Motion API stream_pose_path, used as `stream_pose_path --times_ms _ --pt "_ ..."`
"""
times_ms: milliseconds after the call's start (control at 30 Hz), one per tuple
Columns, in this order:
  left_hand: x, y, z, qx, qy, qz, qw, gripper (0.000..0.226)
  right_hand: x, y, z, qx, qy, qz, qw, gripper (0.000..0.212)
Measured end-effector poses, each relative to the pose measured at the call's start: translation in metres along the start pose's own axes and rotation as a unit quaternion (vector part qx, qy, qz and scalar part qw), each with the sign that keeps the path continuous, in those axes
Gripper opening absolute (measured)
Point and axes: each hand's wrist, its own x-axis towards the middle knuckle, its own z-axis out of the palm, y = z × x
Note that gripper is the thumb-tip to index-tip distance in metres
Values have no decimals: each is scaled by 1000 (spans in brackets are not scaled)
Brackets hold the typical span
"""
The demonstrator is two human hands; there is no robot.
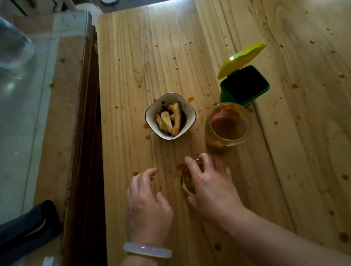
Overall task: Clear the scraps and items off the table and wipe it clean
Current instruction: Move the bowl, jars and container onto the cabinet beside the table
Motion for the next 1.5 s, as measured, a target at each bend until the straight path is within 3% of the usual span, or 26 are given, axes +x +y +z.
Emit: stream_pose_path --times_ms 233,333,467,533,700,900,1233,1500 --pt "27 6 0 -23 -26 54 998 49 -27 -9 -29 109 21 -41 993 88" --pt "34 13 4 -47 -42 78 995 48 -40 -7 -46 165 115 -114 973 78" --pt "40 35 15 -64 -57 114 990 47 -34 5 -70 245 286 -211 902 76" --pt "43 45 24 -65 -65 118 989 59 -22 14 -81 264 324 -228 879 76" --pt "55 67 51 -28 -79 136 987 61 7 34 -98 279 324 -215 878 76" --pt "57 90 59 -225 -93 49 969 80 24 65 -87 291 312 -205 881 75" --pt "65 87 71 -221 -121 63 966 83 26 90 -60 283 305 -196 888 82" --pt "69 82 74 -269 -127 62 953 80 27 85 -67 172 315 -182 915 94"
